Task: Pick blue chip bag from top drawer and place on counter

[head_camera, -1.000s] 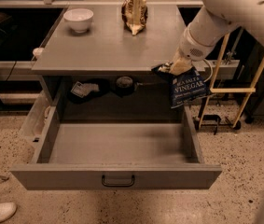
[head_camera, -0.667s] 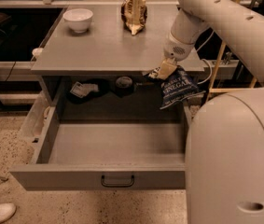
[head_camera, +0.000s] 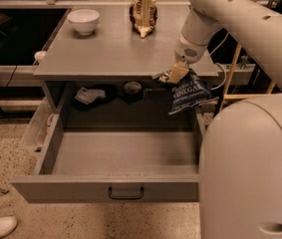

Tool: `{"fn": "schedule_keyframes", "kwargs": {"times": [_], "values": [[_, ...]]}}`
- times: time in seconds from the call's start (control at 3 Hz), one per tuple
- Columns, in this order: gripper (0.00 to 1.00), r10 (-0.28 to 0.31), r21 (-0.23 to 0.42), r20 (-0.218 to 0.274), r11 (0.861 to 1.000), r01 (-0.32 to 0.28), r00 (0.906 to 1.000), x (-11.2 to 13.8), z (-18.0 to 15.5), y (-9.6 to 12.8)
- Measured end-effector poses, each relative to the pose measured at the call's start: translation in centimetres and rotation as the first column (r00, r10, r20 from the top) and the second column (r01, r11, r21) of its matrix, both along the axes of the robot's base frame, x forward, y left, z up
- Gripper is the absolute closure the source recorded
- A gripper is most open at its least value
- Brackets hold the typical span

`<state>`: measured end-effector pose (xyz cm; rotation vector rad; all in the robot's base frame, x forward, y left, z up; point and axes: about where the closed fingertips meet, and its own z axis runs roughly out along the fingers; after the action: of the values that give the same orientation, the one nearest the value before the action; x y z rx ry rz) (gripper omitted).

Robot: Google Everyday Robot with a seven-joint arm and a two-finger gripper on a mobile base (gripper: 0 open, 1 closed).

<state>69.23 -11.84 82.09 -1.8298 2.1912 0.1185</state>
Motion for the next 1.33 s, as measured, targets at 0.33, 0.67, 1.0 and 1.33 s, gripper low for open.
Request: {"fn": "schedule_keyframes", "kwargs": {"times": [0.33,0.67,1.0,1.33], "values": [[1.0,0.03,-0.061,0.133,0.998,-0.022,0.9907,0.4,7.7,0.4],[1.0,0.056,-0.116,0.216,0.993,-0.031,0.9747,0.6,15.4,1.5],[1.0,0.036,-0.152,0.218,0.988,-0.002,0.9753,1.3,18.2,2.2],[1.0,-0.018,-0.112,0.251,0.993,0.048,0.9678,4.0,18.4,3.3]]}}
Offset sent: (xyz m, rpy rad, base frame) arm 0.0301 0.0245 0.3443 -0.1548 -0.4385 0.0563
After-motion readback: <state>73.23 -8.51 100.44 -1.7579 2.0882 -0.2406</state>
